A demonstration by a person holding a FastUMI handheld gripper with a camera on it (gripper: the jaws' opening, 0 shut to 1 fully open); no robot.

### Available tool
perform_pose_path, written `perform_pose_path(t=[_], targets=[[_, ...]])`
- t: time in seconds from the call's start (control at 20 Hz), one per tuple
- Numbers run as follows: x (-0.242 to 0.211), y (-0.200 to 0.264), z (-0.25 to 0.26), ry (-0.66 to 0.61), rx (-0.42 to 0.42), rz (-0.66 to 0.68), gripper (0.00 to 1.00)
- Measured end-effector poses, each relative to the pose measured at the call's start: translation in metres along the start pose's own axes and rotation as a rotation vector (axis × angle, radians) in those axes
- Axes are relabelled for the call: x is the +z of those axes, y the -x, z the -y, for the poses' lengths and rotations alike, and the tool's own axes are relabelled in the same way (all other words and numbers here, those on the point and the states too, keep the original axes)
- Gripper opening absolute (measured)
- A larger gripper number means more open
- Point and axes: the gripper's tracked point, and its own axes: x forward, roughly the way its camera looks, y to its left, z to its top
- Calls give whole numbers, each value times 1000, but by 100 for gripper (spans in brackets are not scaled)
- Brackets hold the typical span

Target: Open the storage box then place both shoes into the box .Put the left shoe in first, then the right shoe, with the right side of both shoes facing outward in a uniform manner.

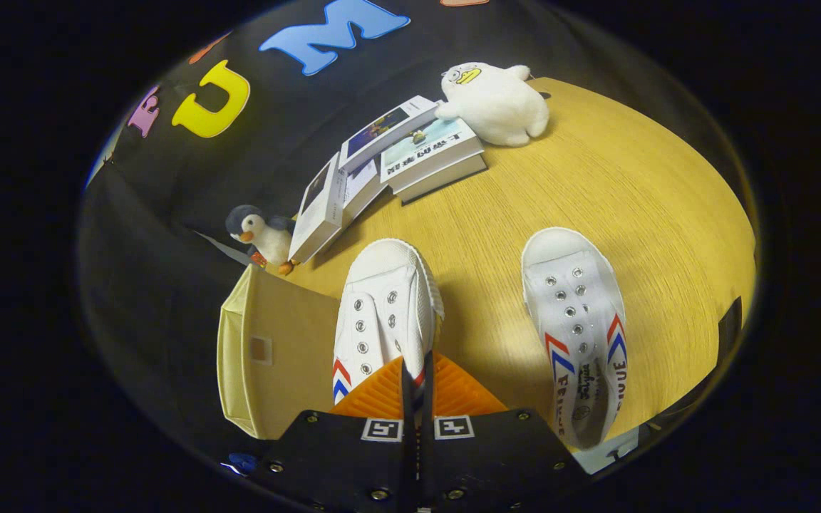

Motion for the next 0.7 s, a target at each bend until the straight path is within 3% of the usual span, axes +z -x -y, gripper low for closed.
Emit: perform_pose_path(t=[0.4,0.7], targets=[[10,18,-101,33,103,49,2],[5,5,-167,67,146,76,2]])
